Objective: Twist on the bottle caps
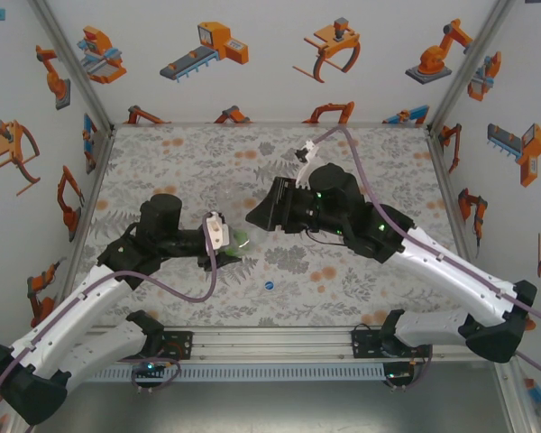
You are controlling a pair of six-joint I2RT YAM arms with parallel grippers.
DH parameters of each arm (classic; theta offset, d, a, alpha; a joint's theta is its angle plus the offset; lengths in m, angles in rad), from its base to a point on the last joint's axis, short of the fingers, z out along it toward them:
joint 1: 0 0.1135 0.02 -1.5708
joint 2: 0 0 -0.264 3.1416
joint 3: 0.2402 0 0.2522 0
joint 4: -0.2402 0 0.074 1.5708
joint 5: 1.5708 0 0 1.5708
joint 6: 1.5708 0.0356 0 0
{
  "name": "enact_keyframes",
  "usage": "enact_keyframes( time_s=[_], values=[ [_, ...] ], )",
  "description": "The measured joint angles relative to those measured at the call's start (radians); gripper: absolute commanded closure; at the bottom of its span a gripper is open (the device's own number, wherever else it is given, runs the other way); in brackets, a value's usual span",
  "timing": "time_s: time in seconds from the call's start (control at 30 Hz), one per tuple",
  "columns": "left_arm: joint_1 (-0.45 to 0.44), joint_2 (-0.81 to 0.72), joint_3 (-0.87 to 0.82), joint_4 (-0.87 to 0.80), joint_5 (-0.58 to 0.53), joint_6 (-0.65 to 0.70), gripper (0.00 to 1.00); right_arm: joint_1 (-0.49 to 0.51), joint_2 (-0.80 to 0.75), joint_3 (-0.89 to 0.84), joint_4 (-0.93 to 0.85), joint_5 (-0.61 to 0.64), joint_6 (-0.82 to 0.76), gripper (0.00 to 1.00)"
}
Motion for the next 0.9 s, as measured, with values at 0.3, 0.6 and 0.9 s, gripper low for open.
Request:
enact_keyframes(
  time_s=[0.3, 0.6, 0.9],
  values=[
    [0.000, -0.013, 0.000, 0.003, -0.080, -0.004, 1.00, 0.000, 0.042, 0.000, -0.001, -0.077, 0.019, 0.45],
    [0.000, -0.038, -0.008, 0.019, -0.125, -0.005, 1.00, -0.009, 0.074, 0.000, -0.027, -0.129, 0.034, 0.54],
    [0.000, -0.039, -0.011, 0.020, -0.132, -0.008, 1.00, -0.012, 0.076, 0.000, -0.027, -0.145, 0.045, 0.70]
  ],
)
